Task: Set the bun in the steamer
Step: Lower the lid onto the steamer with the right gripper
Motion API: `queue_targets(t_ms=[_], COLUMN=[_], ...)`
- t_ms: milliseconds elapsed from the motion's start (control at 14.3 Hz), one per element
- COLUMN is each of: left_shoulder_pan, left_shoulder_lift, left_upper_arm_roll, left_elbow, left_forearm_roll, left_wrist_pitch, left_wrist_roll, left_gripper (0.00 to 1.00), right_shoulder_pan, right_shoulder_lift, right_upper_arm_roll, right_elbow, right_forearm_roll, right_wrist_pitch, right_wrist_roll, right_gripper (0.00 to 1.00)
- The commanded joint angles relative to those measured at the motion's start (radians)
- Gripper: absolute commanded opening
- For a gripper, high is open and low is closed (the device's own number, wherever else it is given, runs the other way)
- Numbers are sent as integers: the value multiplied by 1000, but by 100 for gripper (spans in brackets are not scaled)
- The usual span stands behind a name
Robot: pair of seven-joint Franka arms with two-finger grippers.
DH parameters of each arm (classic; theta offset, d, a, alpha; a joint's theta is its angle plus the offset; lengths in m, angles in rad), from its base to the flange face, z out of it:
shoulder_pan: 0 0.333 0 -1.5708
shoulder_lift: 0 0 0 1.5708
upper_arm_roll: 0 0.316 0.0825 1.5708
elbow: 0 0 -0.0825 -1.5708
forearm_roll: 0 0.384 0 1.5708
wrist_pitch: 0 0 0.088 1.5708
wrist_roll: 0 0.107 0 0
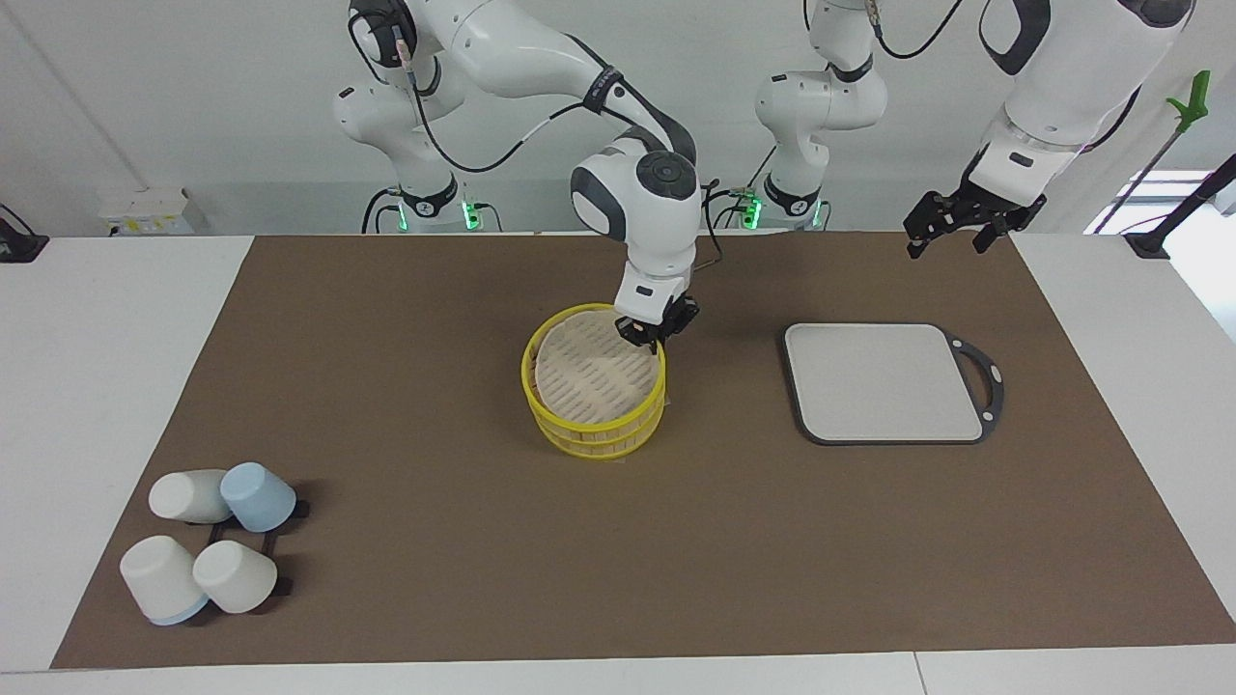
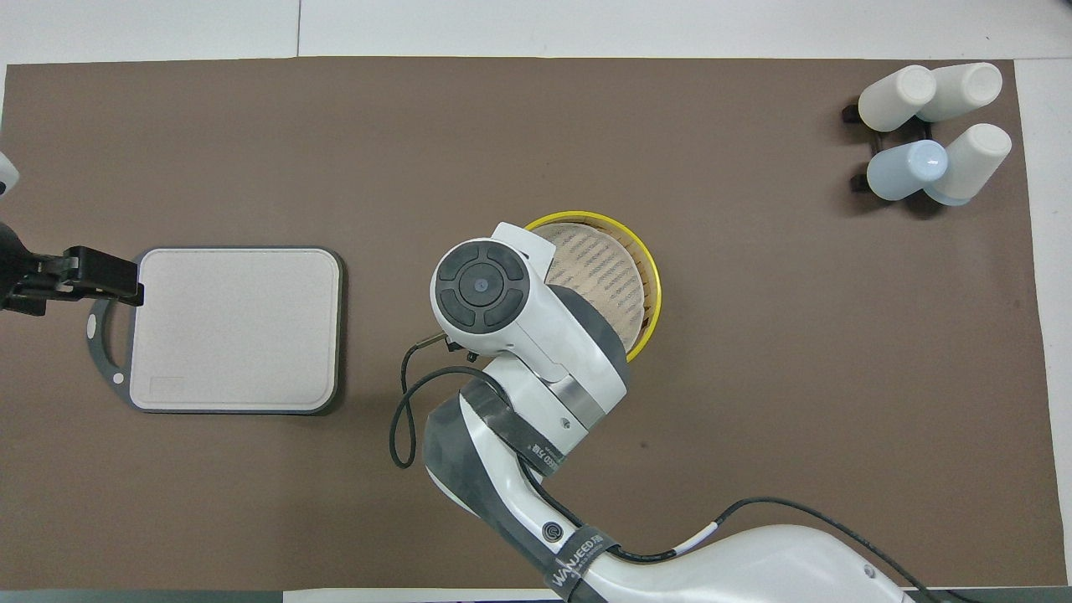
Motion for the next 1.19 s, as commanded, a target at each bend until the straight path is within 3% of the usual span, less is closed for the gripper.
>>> queue_targets(t_ms=[0, 631, 841, 981, 1121], left_shoulder_pan=[10, 16, 16, 15, 16], left_shoulder_lift=[-12, -11, -12, -12, -12], left_upper_arm_roll=[1, 0, -2, -2, -2], left_elbow=[-3, -3, -4, -4, -7], left_forearm_roll=[-14, -39, -39, -39, -39], left_wrist_pitch=[-11, 41, 40, 43, 44], left_wrist_roll=[18, 18, 18, 18, 18], left_gripper=[100, 100, 100, 100, 100], right_shoulder_pan=[7, 18, 18, 21, 15], right_shoulder_lift=[-39, -29, -29, -29, -30], right_upper_arm_roll=[6, 6, 6, 6, 3], right_elbow=[-62, -82, -80, -68, -31], right_forearm_roll=[0, 1, 1, 1, -3], right_wrist_pitch=[35, 101, 96, 90, 73], right_wrist_roll=[57, 83, 89, 103, 106], right_gripper=[0, 0, 49, 100, 100])
